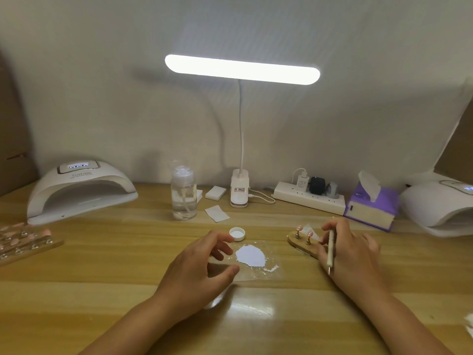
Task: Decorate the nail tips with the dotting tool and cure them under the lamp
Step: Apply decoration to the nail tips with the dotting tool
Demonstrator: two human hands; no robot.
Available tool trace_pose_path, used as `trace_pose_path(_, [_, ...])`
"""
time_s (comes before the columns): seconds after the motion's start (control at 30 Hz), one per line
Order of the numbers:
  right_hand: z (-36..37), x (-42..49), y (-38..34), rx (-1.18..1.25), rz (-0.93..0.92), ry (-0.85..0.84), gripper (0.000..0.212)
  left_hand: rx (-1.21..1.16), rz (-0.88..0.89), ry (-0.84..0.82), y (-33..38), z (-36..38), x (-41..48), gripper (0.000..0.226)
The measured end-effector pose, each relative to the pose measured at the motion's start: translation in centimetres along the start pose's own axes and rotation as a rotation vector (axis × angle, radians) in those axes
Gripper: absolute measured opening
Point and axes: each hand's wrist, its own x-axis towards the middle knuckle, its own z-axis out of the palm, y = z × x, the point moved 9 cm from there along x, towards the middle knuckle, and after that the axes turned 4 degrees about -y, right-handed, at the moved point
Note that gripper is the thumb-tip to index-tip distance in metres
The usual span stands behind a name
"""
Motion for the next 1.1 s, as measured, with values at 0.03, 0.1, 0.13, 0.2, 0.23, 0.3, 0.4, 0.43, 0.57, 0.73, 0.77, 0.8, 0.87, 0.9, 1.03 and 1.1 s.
trace_pose_path(0.03, [0.1, -0.1, -0.1, -0.011, -0.012, 0.0, 0.037, -0.001, 0.0, -0.001, 0.0, 0.0, 0.0, 0.039])
trace_pose_path(0.1, [0.1, -0.1, -0.4, -0.036, -0.032, 0.002, 0.037, 0.001, -0.002, -0.005, 0.1, 0.0, 0.0, 0.038])
trace_pose_path(0.13, [0.1, -0.1, -0.5, -0.05, -0.041, 0.001, 0.038, 0.002, -0.003, -0.008, 0.1, 0.1, 0.0, 0.038])
trace_pose_path(0.2, [0.2, -0.2, -1.0, -0.084, -0.072, 0.0, 0.04, 0.004, -0.006, -0.014, 0.1, 0.1, 0.0, 0.038])
trace_pose_path(0.23, [0.2, -0.2, -1.2, -0.098, -0.088, 0.002, 0.041, 0.004, -0.008, -0.015, 0.2, 0.1, 0.0, 0.037])
trace_pose_path(0.3, [0.1, -0.3, -1.5, -0.112, -0.106, 0.018, 0.042, 0.006, -0.01, -0.016, 0.2, 0.1, 0.0, 0.037])
trace_pose_path(0.4, [-0.9, -0.5, -2.0, -0.111, -0.127, 0.101, 0.041, 0.016, -0.009, -0.012, 0.4, 0.0, 0.0, 0.036])
trace_pose_path(0.43, [-1.3, -0.6, -2.4, -0.107, -0.143, 0.138, 0.041, 0.022, -0.007, -0.01, 0.4, 0.0, -0.1, 0.035])
trace_pose_path(0.57, [-2.0, -1.1, -5.4, 0.026, -0.234, 0.2, 0.041, 0.053, 0.034, -0.001, 1.2, 0.0, -0.1, 0.028])
trace_pose_path(0.73, [1.3, -3.2, -11.0, 0.272, -0.3, 0.071, 0.041, 0.088, 0.096, 0.039, 2.5, -0.4, -0.3, 0.022])
trace_pose_path(0.77, [1.8, -3.5, -11.6, 0.308, -0.294, 0.046, 0.043, 0.094, 0.107, 0.039, 2.7, -0.4, -0.4, 0.022])
trace_pose_path(0.8, [2.2, -3.7, -11.9, 0.341, -0.283, 0.029, 0.045, 0.096, 0.116, 0.034, 2.9, -0.4, -0.4, 0.021])
trace_pose_path(0.87, [2.3, -3.9, -12.0, 0.383, -0.27, 0.025, 0.048, 0.085, 0.121, 0.02, 3.0, -0.3, -0.3, 0.019])
trace_pose_path(0.9, [2.2, -4.0, -12.0, 0.399, -0.264, 0.027, 0.049, 0.079, 0.122, 0.013, 3.0, -0.2, -0.3, 0.017])
trace_pose_path(1.03, [2.4, -4.0, -12.3, 0.461, -0.246, 0.006, 0.047, 0.077, 0.119, -0.003, 3.0, 0.2, -0.1, 0.015])
trace_pose_path(1.1, [2.6, -4.0, -12.5, 0.47, -0.25, 0.001, 0.047, 0.052, 0.105, -0.004, 2.8, 0.2, -0.1, 0.014])
